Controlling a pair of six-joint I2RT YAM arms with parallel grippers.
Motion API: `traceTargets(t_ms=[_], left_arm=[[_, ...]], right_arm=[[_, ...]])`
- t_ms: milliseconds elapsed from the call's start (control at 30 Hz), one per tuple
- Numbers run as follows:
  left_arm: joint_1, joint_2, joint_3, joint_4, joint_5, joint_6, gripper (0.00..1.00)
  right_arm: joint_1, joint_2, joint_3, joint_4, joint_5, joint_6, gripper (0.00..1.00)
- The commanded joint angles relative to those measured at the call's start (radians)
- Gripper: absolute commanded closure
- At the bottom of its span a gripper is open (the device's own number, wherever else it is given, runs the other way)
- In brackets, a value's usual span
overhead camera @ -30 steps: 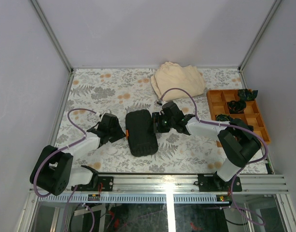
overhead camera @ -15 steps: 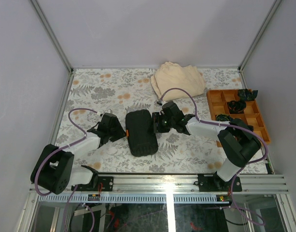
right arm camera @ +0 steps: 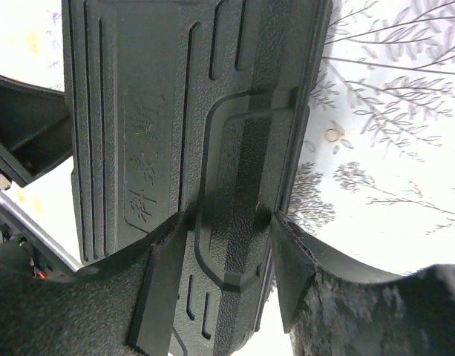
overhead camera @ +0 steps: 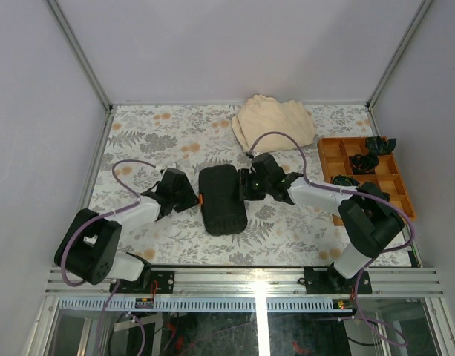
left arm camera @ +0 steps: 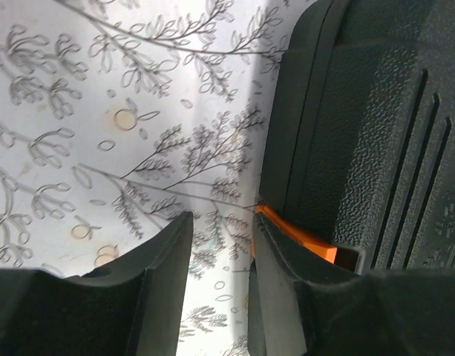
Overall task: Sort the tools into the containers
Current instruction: Close the storage box at the center of the board, then reset both arms
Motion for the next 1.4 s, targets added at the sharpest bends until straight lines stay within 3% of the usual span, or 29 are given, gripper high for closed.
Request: traceTargets(t_ms=[0,200,300,667,867,1000,1367], left_arm=[[-0.04,0.065,0.05,0.047,0.061,-0.032,0.61],[-0.038,0.007,0.098,-0.092,-0.029,-0.053,0.54],[-0.037,-0.089,0.098,-0.165,-0.071,-0.067,0.45],[-0.036,-0.417,0.227,-0.414,-0.198,0.028,0.31],[-0.036,-0.529,0.323,-0.527,-0.242,0.1,0.16],[-0.036,-0.599,0.368,-0.581,-0.267,0.147,0.0],[-0.037,-0.763,0.346,-0.661,-0.328,0.189,0.0]], right_arm=[[-0.035,0.02,0.012,-0.149,0.16,-0.068,0.44],[-0.05,-0.092,0.04,-0.204,0.216,-0.131,0.31],[-0.05,-0.178,0.044,-0.23,0.239,-0.169,0.25],[-0.05,-0.539,-0.028,-0.267,0.301,-0.255,0.01],[-0.05,-0.738,-0.07,-0.33,0.383,-0.316,0.01],[-0.05,-0.85,-0.112,-0.362,0.449,-0.319,0.01],[-0.049,-1.104,-0.238,-0.444,0.56,-0.262,0.01]])
